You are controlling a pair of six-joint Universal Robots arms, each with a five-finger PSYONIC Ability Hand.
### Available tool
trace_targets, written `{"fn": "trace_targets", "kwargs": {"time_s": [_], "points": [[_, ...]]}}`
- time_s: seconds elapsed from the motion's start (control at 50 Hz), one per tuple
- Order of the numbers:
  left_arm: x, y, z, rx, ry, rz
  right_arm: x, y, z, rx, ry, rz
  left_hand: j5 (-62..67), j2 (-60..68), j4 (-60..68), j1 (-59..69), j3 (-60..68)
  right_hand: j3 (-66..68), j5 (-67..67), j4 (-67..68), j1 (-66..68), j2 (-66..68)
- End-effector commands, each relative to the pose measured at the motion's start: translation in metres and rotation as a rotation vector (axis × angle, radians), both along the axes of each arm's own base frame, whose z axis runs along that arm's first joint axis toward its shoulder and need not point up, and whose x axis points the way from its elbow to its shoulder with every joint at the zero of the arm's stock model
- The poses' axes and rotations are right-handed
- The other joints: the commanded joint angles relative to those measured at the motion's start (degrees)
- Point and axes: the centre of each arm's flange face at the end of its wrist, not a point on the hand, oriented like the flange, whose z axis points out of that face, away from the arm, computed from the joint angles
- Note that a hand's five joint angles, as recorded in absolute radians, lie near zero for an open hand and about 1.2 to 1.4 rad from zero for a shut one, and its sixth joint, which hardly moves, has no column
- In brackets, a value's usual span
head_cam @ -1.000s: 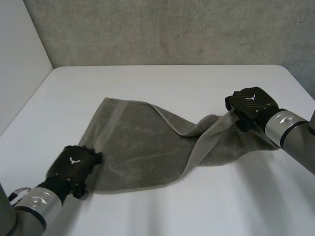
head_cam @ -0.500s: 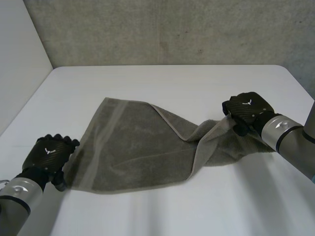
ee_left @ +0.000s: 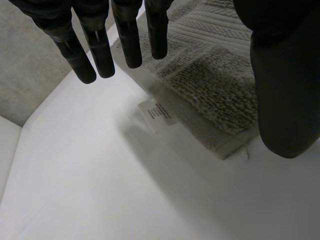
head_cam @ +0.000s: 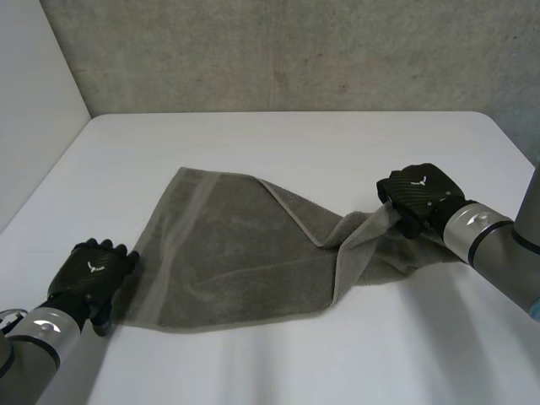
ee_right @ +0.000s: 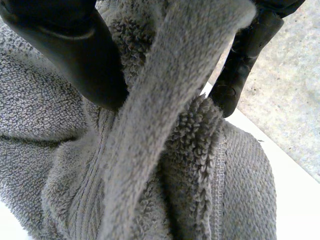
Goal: Fold the towel.
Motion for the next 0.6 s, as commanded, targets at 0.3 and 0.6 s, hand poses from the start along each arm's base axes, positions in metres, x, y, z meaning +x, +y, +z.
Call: {"fn": "trace_targets", "kwargs": {"time_s": [0.3, 0.6], "points": [[-0.004, -0.011, -0.008, 0.019, 0.004, -0.013, 0.006, 0.005, -0.006, 0.012, 0.004, 0.019, -12.71, -4.53, -4.96, -4.76, -3.97, 3.99, 6.08, 3.64, 11.79, 3.64], [-0.011, -0.015, -0.011, 0.021, 0.008, -0.037, 0.006, 0.005, -0.011, 0.025, 0.009, 0.021, -12.54, -4.36, -4.79, -4.59, -3.81, 3.99, 6.08, 3.64, 11.79, 3.64]]}}
